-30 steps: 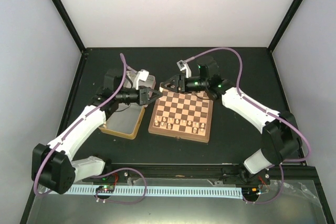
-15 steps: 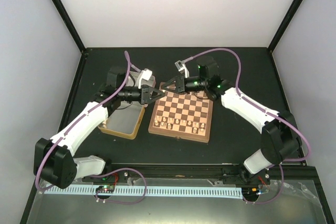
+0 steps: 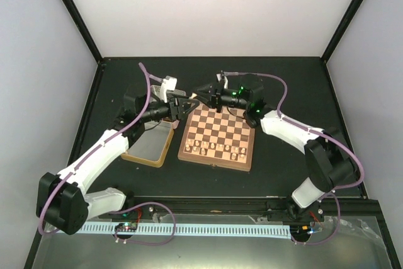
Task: Set up the chess pieces on the board
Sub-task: Place the chess piece on the chessboard.
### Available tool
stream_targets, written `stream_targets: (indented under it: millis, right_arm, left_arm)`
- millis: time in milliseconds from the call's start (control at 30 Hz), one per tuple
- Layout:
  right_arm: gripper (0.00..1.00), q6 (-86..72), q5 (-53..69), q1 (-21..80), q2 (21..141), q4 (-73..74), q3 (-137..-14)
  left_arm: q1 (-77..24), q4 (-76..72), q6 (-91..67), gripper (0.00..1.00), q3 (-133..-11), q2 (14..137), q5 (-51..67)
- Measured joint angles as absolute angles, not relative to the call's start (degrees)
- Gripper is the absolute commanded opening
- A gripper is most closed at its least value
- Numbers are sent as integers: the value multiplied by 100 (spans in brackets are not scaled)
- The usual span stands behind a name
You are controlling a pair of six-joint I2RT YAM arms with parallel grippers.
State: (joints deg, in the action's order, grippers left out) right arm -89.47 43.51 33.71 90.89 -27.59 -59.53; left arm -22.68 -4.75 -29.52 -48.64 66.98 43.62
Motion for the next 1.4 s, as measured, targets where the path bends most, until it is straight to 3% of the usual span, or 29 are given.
stream_targets:
  millis: [233, 467, 667, 700, 800, 900, 1200, 1400]
  right_arm:
    - [1, -10565, 4051, 3371, 9231, -3459, -5662]
    - [1, -11205, 3889, 3371, 9229, -3754, -5568]
    - [1, -11524, 3730, 3371, 9220, -3942, -5295]
    - [1, -11568, 3719, 3371, 9218, -3964, -5273]
    - [1, -11644, 3658, 3371, 9209, -4025, -5194]
    - [1, -11727, 3610, 3367, 9209, -4073, -5166]
    - [1, -11902, 3538, 3361, 9209, -4440, -5096]
    - [1, -11904, 3546, 3339, 9209, -4438, -5085]
  left_arm:
    - [-2355, -1035, -3107, 50, -4624, 6635, 3581]
    - [-2593, -1249, -3061, 38, -4600, 6643, 2978]
    - [-2786, -1227, -2993, 22, -4589, 6643, 2464]
    - [-2794, -1232, -2950, 21, -4589, 6643, 2386]
    - [-2823, -1249, -2893, 34, -4589, 6643, 2257]
    - [-2869, -1245, -2840, 37, -4587, 6643, 2217]
    - [-2980, -1229, -2777, 20, -4344, 6643, 2206]
    - [-3004, -1229, -2729, 35, -4344, 6643, 2132]
